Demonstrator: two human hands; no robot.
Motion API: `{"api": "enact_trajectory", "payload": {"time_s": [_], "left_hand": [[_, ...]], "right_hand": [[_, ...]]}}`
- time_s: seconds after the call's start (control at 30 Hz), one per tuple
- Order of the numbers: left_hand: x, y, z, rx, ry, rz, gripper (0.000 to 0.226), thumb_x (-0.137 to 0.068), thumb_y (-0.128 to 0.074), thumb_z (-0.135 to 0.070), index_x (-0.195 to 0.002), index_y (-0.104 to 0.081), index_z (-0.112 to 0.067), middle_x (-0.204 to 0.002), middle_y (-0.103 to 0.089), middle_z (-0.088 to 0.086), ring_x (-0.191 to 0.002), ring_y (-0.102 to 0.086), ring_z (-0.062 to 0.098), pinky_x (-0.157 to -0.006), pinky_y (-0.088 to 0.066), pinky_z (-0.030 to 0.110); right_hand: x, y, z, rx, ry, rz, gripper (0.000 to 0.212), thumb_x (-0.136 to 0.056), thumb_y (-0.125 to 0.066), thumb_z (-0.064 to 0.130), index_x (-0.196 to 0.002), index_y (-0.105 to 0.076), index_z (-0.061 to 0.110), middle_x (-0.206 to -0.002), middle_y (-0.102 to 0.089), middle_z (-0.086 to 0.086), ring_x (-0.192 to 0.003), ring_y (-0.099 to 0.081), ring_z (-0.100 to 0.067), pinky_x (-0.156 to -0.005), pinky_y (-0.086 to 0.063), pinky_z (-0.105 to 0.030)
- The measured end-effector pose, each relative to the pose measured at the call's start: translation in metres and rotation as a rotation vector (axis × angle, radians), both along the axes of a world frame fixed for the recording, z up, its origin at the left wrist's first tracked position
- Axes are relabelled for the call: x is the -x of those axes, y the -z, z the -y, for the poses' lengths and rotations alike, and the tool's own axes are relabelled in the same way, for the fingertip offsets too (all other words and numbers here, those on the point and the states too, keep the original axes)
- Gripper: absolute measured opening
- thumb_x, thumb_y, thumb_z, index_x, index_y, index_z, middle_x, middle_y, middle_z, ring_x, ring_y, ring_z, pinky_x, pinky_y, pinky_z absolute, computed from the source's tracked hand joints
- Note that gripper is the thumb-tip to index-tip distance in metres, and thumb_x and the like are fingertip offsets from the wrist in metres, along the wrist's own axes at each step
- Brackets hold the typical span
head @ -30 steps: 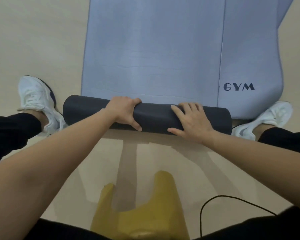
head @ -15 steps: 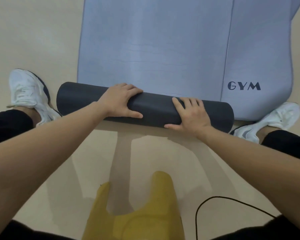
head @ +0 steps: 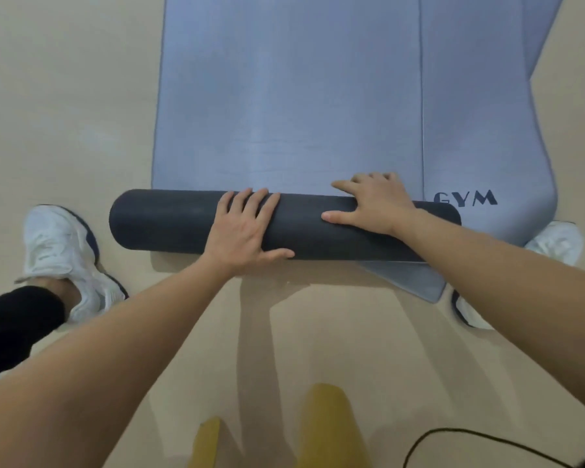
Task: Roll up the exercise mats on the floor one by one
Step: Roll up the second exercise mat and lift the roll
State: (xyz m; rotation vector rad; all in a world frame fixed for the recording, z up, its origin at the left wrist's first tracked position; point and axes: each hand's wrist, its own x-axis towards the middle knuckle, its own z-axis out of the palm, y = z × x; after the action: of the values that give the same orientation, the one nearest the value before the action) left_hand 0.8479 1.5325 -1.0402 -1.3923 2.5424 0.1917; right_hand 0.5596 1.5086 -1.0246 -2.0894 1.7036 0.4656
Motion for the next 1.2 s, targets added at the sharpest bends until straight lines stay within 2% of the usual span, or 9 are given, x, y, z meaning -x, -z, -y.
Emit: {"api": "enact_trajectory", "payload": {"time_s": [0.13, 0.2, 0.37, 0.53, 0.63, 0.77, 0.87, 1.1, 1.2], "left_hand": [[0.007, -0.007, 0.048, -0.086, 0.02, -0.006, 0.112, -0.077, -0.028, -0.1, -0.155, -0.037, -0.02, -0.149, -0.053, 0.007, -0.128, -0.053, 0.034, -0.109, -0.036, 0.05], [0.012, -0.011, 0.075, -0.216, -0.004, -0.011, 0.112, -0.073, -0.027, -0.102, -0.154, -0.036, -0.025, -0.147, -0.055, 0.004, -0.127, -0.054, 0.033, -0.106, -0.038, 0.049], [0.021, -0.013, 0.113, -0.39, -0.051, 0.001, 0.116, -0.066, -0.022, -0.103, -0.154, -0.038, -0.029, -0.144, -0.057, 0.002, -0.129, -0.052, 0.03, -0.106, -0.038, 0.049], [0.023, -0.015, 0.099, -0.004, -0.069, -0.204, 0.082, -0.09, -0.042, -0.08, -0.151, -0.043, -0.025, -0.13, -0.067, 0.001, -0.118, -0.058, 0.029, -0.1, -0.04, 0.045], [0.018, -0.018, 0.081, 0.101, -0.002, -0.242, 0.083, -0.088, -0.048, -0.078, -0.148, -0.048, -0.022, -0.136, -0.062, 0.003, -0.122, -0.056, 0.029, -0.102, -0.04, 0.045], [0.021, -0.011, 0.082, 0.07, 0.053, -0.07, 0.113, -0.073, -0.05, -0.09, -0.159, -0.032, -0.02, -0.162, -0.038, 0.008, -0.149, -0.033, 0.034, -0.124, -0.022, 0.052], [0.031, -0.007, 0.101, 0.028, 0.033, 0.018, 0.129, -0.06, -0.055, -0.095, -0.161, -0.02, -0.023, -0.164, -0.031, 0.008, -0.151, -0.028, 0.036, -0.126, -0.018, 0.054], [0.039, -0.011, 0.163, -0.134, 0.005, -0.011, 0.136, -0.046, -0.056, -0.104, -0.157, -0.029, -0.03, -0.15, -0.052, 0.003, -0.134, -0.051, 0.03, -0.113, -0.037, 0.05], [0.045, -0.017, 0.19, -0.222, 0.0, -0.018, 0.127, -0.045, -0.061, -0.103, -0.15, -0.037, -0.036, -0.132, -0.064, -0.003, -0.118, -0.061, 0.027, -0.096, -0.047, 0.044]], "right_hand": [[-0.012, -0.003, -0.018, 0.326, 0.042, 0.062, 0.084, -0.086, -0.031, 0.085, -0.133, -0.062, 0.023, -0.123, -0.066, -0.008, -0.109, -0.058, -0.032, -0.095, -0.04, -0.047], [-0.02, 0.004, -0.038, 0.401, 0.007, 0.061, 0.089, -0.086, -0.038, 0.084, -0.14, -0.057, 0.017, -0.133, -0.062, -0.013, -0.118, -0.056, -0.036, -0.103, -0.039, -0.052], [-0.025, 0.016, -0.043, 0.215, -0.023, -0.132, 0.125, -0.071, -0.035, 0.099, -0.163, -0.014, 0.018, -0.167, -0.025, -0.019, -0.153, -0.023, -0.044, -0.121, -0.014, -0.069], [-0.012, 0.018, -0.002, 0.189, -0.036, -0.078, 0.129, -0.065, -0.034, 0.104, -0.158, -0.024, 0.015, -0.154, -0.04, -0.018, -0.139, -0.04, -0.041, -0.115, -0.029, -0.063], [-0.005, 0.017, 0.027, 0.16, -0.035, -0.028, 0.13, -0.062, -0.029, 0.108, -0.156, -0.027, 0.018, -0.148, -0.049, -0.013, -0.129, -0.049, -0.038, -0.11, -0.036, -0.056], [0.006, 0.015, 0.062, 0.051, -0.004, 0.082, 0.126, -0.06, -0.033, 0.108, -0.154, -0.031, 0.025, -0.14, -0.055, -0.007, -0.123, -0.053, -0.033, -0.103, -0.04, -0.051], [0.01, 0.011, 0.082, -0.051, 0.042, 0.154, 0.121, -0.062, -0.039, 0.106, -0.156, -0.032, 0.03, -0.139, -0.055, -0.003, -0.125, -0.052, -0.03, -0.103, -0.038, -0.048], [0.01, -0.003, 0.085, 0.225, 0.045, 0.036, 0.117, -0.065, -0.021, 0.104, -0.15, -0.043, 0.027, -0.141, -0.058, -0.005, -0.127, -0.053, -0.031, -0.119, -0.028, -0.055], [0.013, -0.001, 0.08, 0.196, -0.05, -0.048, 0.13, -0.057, -0.028, 0.108, -0.157, -0.027, 0.025, -0.151, -0.049, -0.012, -0.134, -0.049, -0.038, -0.119, -0.024, -0.062]]}}
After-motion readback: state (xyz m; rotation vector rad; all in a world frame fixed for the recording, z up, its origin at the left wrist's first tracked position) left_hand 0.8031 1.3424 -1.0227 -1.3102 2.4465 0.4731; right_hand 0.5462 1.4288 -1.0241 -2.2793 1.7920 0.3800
